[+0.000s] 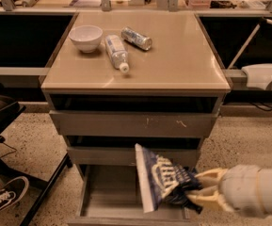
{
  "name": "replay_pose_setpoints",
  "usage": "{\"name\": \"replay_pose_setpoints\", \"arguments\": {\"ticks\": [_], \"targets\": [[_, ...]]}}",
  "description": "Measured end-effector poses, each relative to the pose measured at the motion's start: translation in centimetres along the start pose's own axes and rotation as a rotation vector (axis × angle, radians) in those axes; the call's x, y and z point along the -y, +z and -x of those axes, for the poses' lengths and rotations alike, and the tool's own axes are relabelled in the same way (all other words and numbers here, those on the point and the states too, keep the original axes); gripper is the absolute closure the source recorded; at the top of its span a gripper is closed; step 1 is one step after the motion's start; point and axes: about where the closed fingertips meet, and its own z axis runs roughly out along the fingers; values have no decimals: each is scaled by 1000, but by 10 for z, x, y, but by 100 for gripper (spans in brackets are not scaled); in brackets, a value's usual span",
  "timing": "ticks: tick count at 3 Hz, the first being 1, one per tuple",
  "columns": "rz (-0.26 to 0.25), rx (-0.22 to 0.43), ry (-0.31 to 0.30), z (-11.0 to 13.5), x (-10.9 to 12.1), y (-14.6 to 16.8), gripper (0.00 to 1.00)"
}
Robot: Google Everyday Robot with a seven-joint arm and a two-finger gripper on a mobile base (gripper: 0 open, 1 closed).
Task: Place blue chip bag into bottom drawer
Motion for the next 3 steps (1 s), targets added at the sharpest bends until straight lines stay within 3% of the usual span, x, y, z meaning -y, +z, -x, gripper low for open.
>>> {"name": "replay_pose_setpoints", "arguments": {"ticks": [1, 2, 3], "targets": [[102, 55, 101, -48, -47, 89, 100], [207, 10, 253, -101, -77, 172, 100], [218, 11, 271, -94, -73, 205, 100]]}}
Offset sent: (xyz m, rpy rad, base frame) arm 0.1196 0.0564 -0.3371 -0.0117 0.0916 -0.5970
